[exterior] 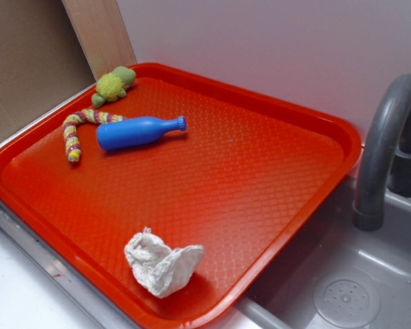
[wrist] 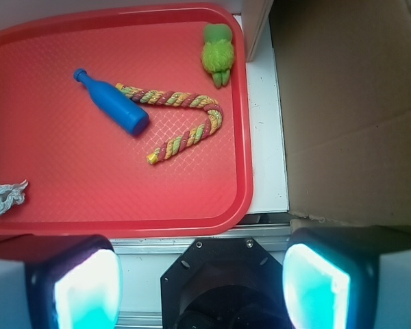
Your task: Grab the multicolored rope.
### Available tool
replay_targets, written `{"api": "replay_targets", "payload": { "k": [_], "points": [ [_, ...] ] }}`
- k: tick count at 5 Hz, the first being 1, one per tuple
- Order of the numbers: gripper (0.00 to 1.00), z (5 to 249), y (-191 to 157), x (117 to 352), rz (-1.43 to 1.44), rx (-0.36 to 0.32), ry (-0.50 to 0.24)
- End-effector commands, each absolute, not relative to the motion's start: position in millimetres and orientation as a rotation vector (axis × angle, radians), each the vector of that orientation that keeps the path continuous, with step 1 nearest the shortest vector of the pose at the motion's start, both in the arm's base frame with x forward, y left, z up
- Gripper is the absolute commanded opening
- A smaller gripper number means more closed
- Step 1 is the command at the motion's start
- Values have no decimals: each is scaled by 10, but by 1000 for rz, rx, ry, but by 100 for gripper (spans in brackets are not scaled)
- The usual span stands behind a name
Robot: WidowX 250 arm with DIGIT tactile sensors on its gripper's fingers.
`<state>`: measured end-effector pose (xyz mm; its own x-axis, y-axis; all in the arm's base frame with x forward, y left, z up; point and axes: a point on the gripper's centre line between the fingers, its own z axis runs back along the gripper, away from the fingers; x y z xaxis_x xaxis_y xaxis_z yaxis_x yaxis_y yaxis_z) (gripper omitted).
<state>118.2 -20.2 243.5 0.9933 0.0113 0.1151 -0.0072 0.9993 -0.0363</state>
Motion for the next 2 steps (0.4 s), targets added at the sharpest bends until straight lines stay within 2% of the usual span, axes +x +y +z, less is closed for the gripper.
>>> {"api": "replay_targets", "payload": {
  "k": [1, 2],
  "points": [
    [100, 2435, -202, 1182, 9, -36, -116],
    [100, 2425, -214, 1373, 255, -92, -136]
  ]
}}
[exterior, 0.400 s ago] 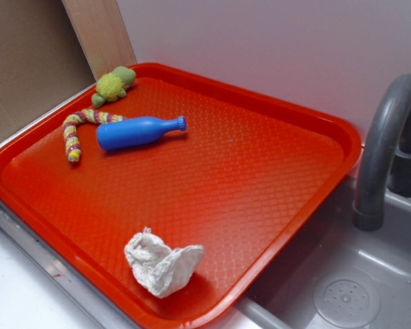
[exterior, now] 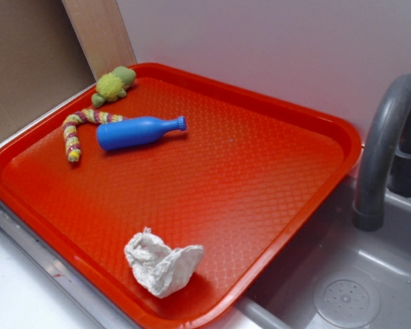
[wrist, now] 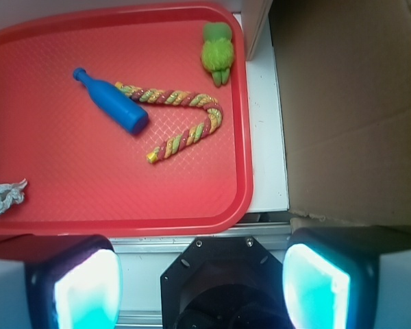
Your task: Grab the multicolored rope.
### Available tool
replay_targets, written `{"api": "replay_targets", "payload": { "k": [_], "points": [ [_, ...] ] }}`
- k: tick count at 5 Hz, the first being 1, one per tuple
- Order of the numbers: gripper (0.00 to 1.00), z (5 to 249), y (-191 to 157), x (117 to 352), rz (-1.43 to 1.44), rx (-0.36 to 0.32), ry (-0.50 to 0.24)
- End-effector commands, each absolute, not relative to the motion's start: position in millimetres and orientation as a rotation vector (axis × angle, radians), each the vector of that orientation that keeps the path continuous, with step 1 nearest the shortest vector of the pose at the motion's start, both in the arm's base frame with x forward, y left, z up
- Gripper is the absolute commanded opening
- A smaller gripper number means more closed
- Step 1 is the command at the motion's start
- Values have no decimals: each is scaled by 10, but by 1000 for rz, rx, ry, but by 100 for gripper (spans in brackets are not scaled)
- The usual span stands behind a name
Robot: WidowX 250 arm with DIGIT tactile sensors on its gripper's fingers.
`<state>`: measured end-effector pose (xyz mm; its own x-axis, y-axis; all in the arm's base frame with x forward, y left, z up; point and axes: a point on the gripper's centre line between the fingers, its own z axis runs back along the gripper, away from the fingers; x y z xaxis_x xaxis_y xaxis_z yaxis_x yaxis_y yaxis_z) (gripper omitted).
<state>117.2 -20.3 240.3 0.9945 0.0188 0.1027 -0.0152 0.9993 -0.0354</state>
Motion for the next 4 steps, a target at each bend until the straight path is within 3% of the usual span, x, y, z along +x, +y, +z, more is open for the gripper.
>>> {"api": "replay_targets", "payload": {
  "k": [1, 2, 3, 4],
  "points": [
    [100, 2352, -132, 1519, 520, -186, -59],
    [100, 2211, -131, 1651, 775, -194, -28],
    [100, 1979, -257, 1808, 977, -151, -68],
    [100, 1706, -443, 1864, 926, -6, -75]
  ]
}}
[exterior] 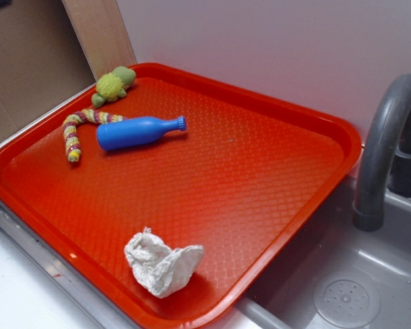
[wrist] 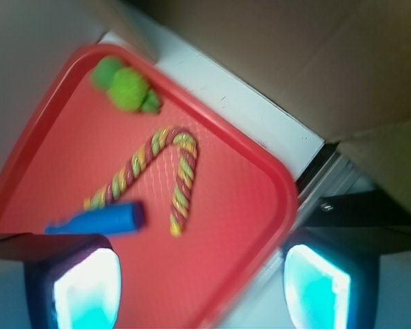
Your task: Grab the multicolored rope.
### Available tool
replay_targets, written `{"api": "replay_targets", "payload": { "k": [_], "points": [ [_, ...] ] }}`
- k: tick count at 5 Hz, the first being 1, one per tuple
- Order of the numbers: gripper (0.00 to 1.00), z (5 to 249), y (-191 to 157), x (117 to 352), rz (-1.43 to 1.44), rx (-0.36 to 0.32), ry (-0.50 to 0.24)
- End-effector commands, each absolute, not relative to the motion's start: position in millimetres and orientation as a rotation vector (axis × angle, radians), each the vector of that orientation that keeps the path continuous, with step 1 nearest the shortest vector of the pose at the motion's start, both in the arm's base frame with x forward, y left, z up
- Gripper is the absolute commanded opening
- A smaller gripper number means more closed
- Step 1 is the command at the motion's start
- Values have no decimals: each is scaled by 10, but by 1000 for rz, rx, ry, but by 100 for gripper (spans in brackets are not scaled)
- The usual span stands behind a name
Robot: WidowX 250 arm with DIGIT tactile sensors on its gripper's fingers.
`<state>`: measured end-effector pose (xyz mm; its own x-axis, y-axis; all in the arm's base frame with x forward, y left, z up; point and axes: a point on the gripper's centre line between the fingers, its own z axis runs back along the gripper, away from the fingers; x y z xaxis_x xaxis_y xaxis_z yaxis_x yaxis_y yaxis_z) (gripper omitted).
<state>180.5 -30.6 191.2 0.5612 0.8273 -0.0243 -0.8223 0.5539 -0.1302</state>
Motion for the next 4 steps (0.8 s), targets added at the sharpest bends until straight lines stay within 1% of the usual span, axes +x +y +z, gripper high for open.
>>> {"api": "replay_targets", "payload": {
  "k": [1, 2, 3, 4],
  "points": [
    [100, 1355, -537, 1872, 887, 39, -83],
    [100, 1090, -480, 1841, 919, 7, -58],
    [100, 882, -296, 1787, 1006, -82, -41],
    [100, 696, -342, 1921, 1006, -179, -67]
  ]
}}
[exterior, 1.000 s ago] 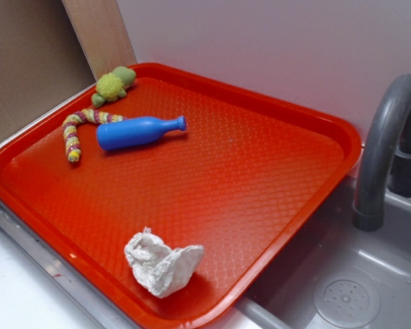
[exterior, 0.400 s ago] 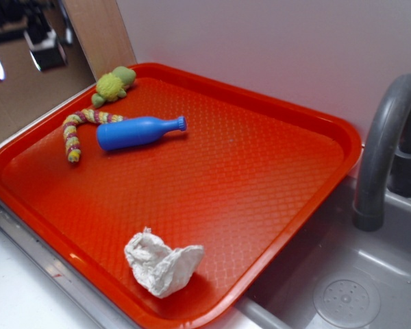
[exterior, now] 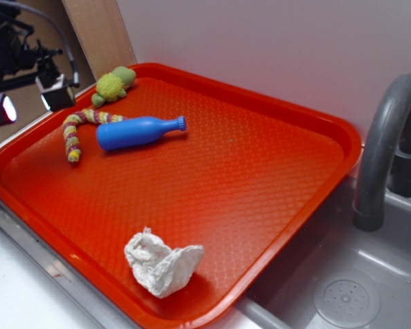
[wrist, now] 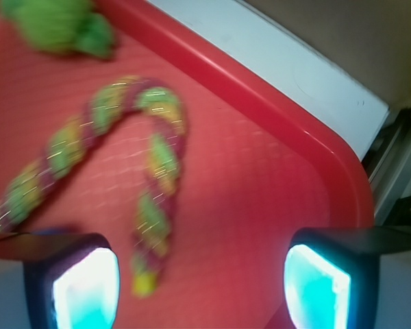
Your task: Grab the multicolored rope.
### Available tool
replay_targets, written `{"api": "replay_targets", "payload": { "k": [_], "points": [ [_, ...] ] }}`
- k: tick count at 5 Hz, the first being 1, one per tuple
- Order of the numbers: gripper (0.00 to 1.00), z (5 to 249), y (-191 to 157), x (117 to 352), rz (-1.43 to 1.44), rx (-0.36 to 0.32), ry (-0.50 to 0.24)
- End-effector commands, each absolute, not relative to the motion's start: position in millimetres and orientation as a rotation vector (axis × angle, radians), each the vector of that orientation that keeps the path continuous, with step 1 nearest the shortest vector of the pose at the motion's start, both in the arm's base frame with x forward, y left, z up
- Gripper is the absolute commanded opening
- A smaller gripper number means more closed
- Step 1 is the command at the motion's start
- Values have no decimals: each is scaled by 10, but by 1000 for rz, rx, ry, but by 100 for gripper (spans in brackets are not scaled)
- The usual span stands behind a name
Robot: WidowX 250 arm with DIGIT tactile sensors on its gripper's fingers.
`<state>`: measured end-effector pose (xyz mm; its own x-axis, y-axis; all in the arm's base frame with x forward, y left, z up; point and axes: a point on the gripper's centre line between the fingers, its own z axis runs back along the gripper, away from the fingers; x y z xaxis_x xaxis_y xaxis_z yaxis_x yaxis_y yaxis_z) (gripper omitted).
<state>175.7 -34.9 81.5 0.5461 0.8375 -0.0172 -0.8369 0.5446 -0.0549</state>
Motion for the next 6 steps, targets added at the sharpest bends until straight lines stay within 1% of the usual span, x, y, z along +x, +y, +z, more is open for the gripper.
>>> {"api": "replay_targets", "payload": {
  "k": [1, 2, 3, 4, 5, 6],
  "points": [
    [100, 583, -510, 2089, 945, -192, -72],
    [100, 467, -655, 2182, 882, -161, -60],
    [100, 381, -684, 2180, 841, -65, -56],
    [100, 305, -665, 2112, 832, -24, -39],
    [100, 229, -627, 2045, 840, -14, -38],
    [0, 195, -584, 2119, 814, 2, -42]
  ]
}}
